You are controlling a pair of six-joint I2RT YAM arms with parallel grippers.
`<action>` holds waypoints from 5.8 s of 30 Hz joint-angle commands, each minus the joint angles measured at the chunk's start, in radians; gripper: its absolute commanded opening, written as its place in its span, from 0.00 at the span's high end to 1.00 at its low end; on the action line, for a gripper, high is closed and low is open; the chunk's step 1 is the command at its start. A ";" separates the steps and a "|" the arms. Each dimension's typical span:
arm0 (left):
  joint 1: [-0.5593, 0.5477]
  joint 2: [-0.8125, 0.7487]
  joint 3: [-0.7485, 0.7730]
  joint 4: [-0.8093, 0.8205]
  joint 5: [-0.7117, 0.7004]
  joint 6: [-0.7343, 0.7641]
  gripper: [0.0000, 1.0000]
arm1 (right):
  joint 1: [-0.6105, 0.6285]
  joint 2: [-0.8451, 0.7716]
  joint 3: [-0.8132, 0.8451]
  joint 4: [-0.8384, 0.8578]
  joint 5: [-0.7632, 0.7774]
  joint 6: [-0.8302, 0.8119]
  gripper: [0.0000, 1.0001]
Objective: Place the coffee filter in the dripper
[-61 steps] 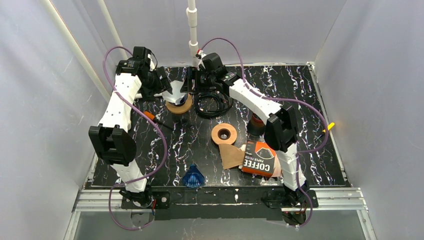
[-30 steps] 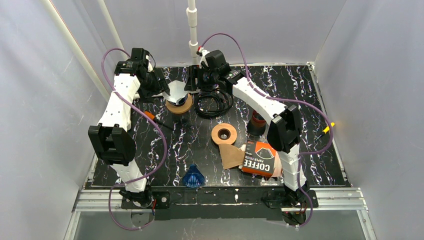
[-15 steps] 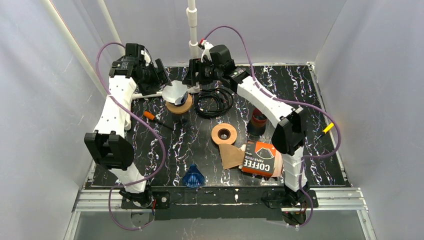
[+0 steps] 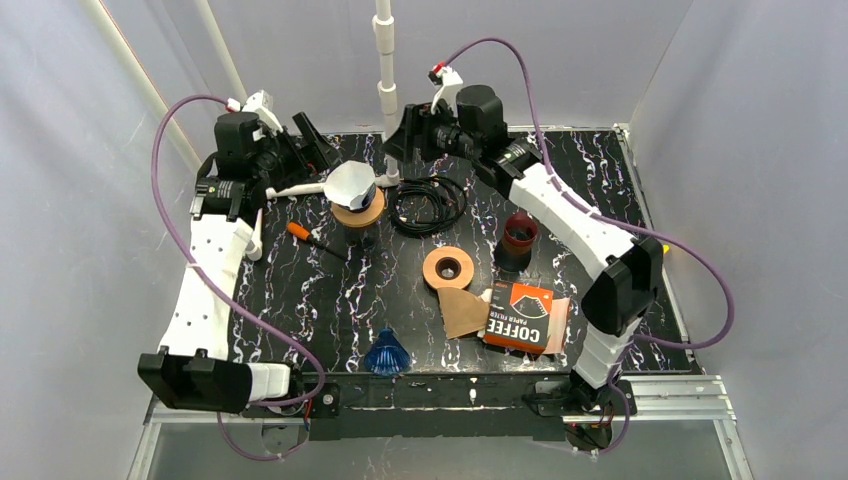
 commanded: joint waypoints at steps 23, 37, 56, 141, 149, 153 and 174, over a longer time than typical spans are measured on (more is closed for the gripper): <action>0.008 -0.229 -0.246 0.126 0.257 -0.201 0.02 | -0.041 -0.455 -0.510 -0.152 0.307 -0.089 0.10; -0.034 -0.236 -0.306 0.020 0.289 -0.246 0.02 | -0.041 -0.260 -0.449 -0.426 0.202 -0.125 0.09; -0.033 -0.219 -0.165 -0.221 -0.049 0.030 0.02 | -0.033 0.028 -0.395 -0.579 0.236 -0.230 0.13; -0.304 0.005 0.081 -0.173 0.088 0.046 0.02 | -0.213 -0.189 -0.161 -0.639 0.303 -0.264 0.61; -0.393 0.054 0.118 -0.184 0.031 0.085 0.02 | -0.316 -0.277 -0.271 -0.662 0.320 -0.279 0.62; -0.434 0.094 0.161 -0.203 0.014 0.112 0.02 | -0.365 -0.314 -0.326 -0.670 0.322 -0.279 0.62; -0.523 0.165 0.209 -0.236 -0.017 0.139 0.02 | -0.452 -0.321 -0.460 -0.637 0.249 -0.229 0.62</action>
